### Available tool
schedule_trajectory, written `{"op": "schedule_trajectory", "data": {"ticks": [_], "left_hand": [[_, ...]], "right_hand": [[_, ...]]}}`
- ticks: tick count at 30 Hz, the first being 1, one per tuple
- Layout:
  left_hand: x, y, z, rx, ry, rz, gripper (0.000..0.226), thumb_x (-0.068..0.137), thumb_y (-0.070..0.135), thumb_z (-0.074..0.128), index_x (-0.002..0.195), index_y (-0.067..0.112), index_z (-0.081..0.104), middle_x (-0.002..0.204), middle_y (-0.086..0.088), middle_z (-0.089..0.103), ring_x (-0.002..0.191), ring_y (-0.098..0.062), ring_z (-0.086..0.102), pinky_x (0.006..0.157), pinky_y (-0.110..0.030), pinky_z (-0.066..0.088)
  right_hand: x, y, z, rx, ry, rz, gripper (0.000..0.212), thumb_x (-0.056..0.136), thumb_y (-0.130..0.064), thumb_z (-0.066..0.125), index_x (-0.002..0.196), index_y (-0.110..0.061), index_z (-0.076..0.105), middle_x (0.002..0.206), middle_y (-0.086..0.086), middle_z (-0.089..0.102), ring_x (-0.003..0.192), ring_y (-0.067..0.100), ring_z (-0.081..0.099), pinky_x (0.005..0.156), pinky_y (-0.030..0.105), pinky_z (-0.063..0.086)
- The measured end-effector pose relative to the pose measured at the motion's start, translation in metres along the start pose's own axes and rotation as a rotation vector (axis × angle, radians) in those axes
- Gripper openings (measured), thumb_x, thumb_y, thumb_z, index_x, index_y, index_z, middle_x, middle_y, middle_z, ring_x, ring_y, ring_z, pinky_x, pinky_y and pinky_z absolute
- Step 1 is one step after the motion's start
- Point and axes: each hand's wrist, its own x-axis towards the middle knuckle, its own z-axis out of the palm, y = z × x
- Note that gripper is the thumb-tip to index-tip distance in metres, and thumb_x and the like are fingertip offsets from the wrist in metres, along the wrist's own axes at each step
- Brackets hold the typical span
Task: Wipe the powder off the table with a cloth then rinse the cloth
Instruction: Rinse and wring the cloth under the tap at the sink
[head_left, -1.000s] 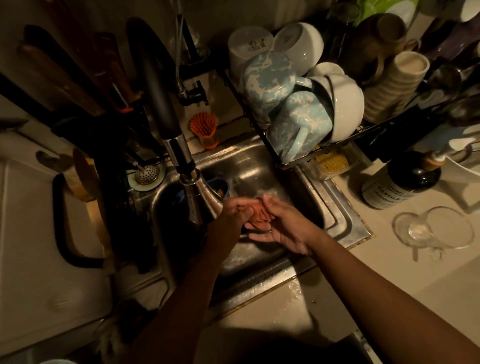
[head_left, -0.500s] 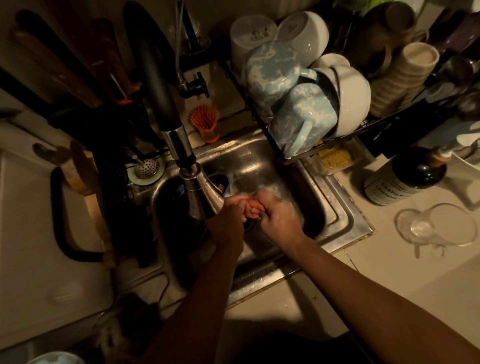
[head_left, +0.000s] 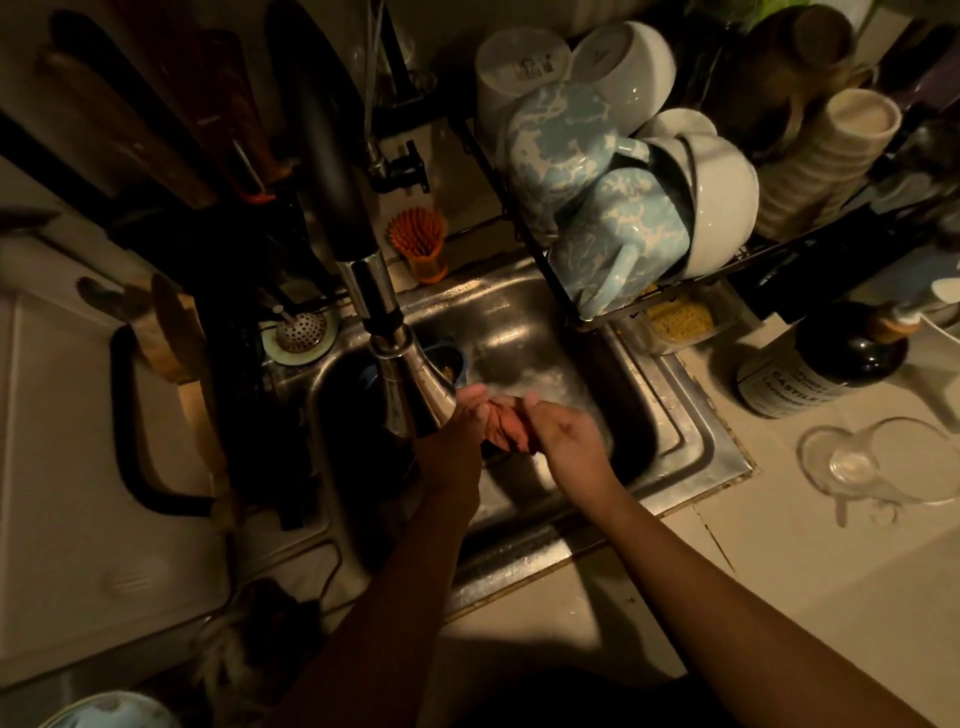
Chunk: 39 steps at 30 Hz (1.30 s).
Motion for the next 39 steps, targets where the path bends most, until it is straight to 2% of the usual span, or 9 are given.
{"op": "schedule_trajectory", "data": {"ticks": [4,8,12,17,22,27,32,36,39], "left_hand": [[-0.018,0.006,-0.004,0.144,-0.196,0.197,0.022,0.094,0.012,0.060,0.113,0.014,0.069,0.113,-0.010,0.070,0.107,-0.023,0.066,0.093,-0.032,0.053],[-0.026,-0.001,-0.006,0.259,-0.337,0.230,0.039,0.094,0.041,0.047,0.130,0.034,0.060,0.132,-0.001,0.062,0.125,-0.014,0.057,0.106,-0.038,0.045],[-0.023,0.004,-0.015,0.372,-0.494,0.243,0.045,0.098,0.035,0.041,0.142,0.026,0.051,0.149,-0.001,0.047,0.137,-0.009,0.044,0.111,-0.033,0.038],[-0.017,0.003,-0.025,0.307,-0.436,0.316,0.038,0.098,0.031,0.048,0.133,0.021,0.061,0.140,-0.006,0.055,0.129,-0.017,0.054,0.107,-0.040,0.045],[-0.020,0.010,-0.015,0.283,-0.329,0.130,0.034,0.084,0.051,0.067,0.118,0.049,0.062,0.122,0.012,0.067,0.113,-0.009,0.064,0.097,-0.044,0.053],[-0.019,0.020,-0.009,0.189,-0.326,-0.008,0.028,0.093,0.031,0.065,0.121,0.028,0.066,0.119,0.000,0.068,0.105,-0.011,0.068,0.088,-0.034,0.059],[-0.012,0.025,-0.013,0.274,-0.265,0.050,0.019,0.096,0.005,0.058,0.113,0.004,0.067,0.093,0.004,0.065,0.077,0.008,0.064,0.066,-0.004,0.045],[-0.012,0.020,-0.014,0.365,-0.252,0.081,0.014,0.096,0.005,0.057,0.103,0.004,0.069,0.084,0.005,0.064,0.064,0.012,0.060,0.062,-0.003,0.042],[-0.014,0.022,-0.014,0.368,-0.245,0.125,0.017,0.092,-0.001,0.058,0.103,0.000,0.071,0.090,-0.004,0.068,0.071,0.009,0.062,0.065,-0.002,0.043]], "right_hand": [[-0.004,-0.006,-0.006,0.419,-0.178,0.358,0.020,0.101,-0.022,0.054,0.119,-0.013,0.058,0.104,0.000,0.070,0.098,0.017,0.066,0.093,0.046,0.053],[-0.002,-0.008,-0.007,0.473,-0.319,0.439,0.024,0.097,-0.023,0.056,0.121,-0.019,0.055,0.095,0.000,0.067,0.088,0.014,0.066,0.090,0.040,0.057],[-0.001,-0.007,0.000,0.348,-0.200,0.303,0.015,0.105,-0.011,0.046,0.102,-0.015,0.060,0.067,0.002,0.058,0.057,0.011,0.053,0.053,0.021,0.047],[0.003,0.001,0.003,-0.007,-0.068,0.176,0.033,0.096,0.001,0.055,0.100,-0.030,0.065,0.070,-0.017,0.066,0.063,-0.003,0.059,0.060,0.015,0.043],[0.007,0.004,0.008,-0.230,-0.007,0.019,0.021,0.092,-0.001,0.058,0.092,-0.021,0.065,0.078,-0.006,0.067,0.071,0.006,0.063,0.064,0.023,0.049],[0.006,-0.006,0.001,-0.275,-0.097,0.021,0.017,0.097,-0.010,0.059,0.105,-0.025,0.062,0.089,-0.016,0.066,0.078,-0.011,0.063,0.069,0.008,0.045],[0.001,-0.028,-0.006,0.504,-0.316,0.350,0.036,0.093,-0.028,0.059,0.127,-0.017,0.060,0.112,0.005,0.070,0.098,0.016,0.068,0.084,0.027,0.054],[0.004,-0.021,-0.002,0.338,-0.365,0.447,0.041,0.105,-0.037,0.043,0.141,-0.019,0.051,0.111,0.010,0.070,0.089,0.022,0.065,0.079,0.031,0.055],[0.006,-0.011,-0.004,0.311,-0.502,0.334,0.032,0.107,-0.026,0.042,0.126,-0.019,0.068,0.108,0.020,0.067,0.085,0.021,0.061,0.076,0.031,0.054]]}}
